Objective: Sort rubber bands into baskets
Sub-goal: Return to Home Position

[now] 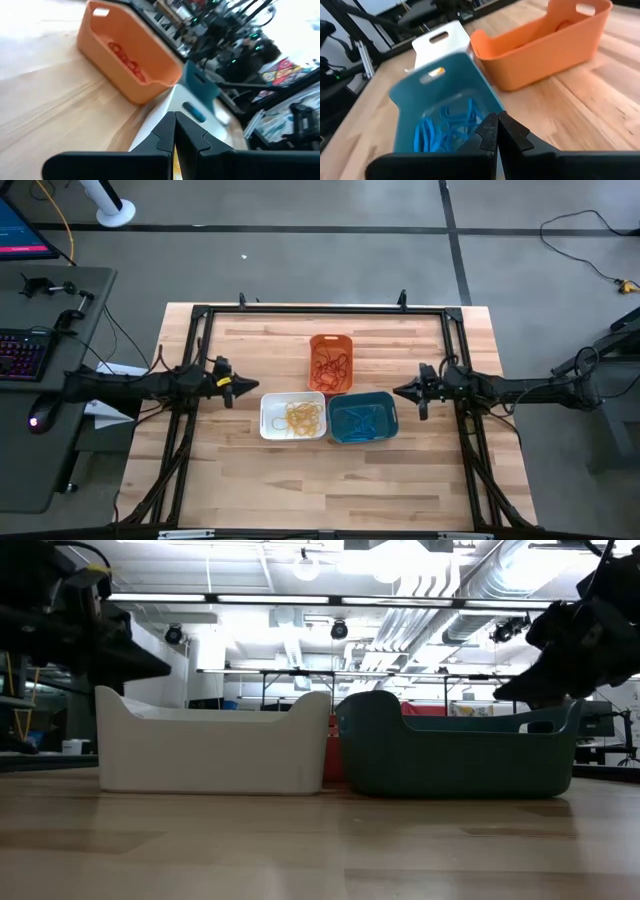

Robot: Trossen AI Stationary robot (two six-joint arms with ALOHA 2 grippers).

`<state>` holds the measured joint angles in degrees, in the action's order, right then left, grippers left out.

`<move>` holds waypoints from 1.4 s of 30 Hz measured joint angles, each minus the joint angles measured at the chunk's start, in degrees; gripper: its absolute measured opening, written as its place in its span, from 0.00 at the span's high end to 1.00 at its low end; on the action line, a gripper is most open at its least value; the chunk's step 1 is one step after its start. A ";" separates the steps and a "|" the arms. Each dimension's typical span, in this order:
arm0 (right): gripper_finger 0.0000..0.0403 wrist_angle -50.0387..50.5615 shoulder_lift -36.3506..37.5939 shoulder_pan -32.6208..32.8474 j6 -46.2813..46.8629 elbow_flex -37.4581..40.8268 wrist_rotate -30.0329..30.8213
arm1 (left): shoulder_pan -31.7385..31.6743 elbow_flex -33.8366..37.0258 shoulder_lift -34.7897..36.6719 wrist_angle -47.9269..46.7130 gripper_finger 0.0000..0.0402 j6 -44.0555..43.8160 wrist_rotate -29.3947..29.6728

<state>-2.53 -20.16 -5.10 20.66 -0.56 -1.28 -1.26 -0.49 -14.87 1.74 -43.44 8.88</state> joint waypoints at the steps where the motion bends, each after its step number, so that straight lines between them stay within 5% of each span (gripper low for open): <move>1: 1.00 0.57 0.00 0.00 -0.08 0.00 0.00 | 0.00 0.00 0.75 0.00 1.00 0.00 0.01; 5: 1.00 1.73 1.23 0.47 -0.10 0.00 0.21 | 0.00 0.00 4.92 -0.04 1.00 0.07 0.00; 13: 1.00 1.65 19.89 2.15 -0.03 0.00 0.24 | 0.00 0.02 14.66 -0.06 1.00 0.09 -0.03; 19: 1.00 -4.98 20.17 2.54 0.01 0.00 0.81 | 0.07 0.04 14.72 0.60 1.00 0.14 0.12; 42: 1.00 1.68 19.03 2.49 -0.15 0.02 1.29 | 2.01 0.04 14.72 0.29 1.00 0.11 0.12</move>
<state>-0.85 -1.14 -2.61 20.51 -0.54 0.01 0.75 -0.45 -0.14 2.02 -43.33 9.00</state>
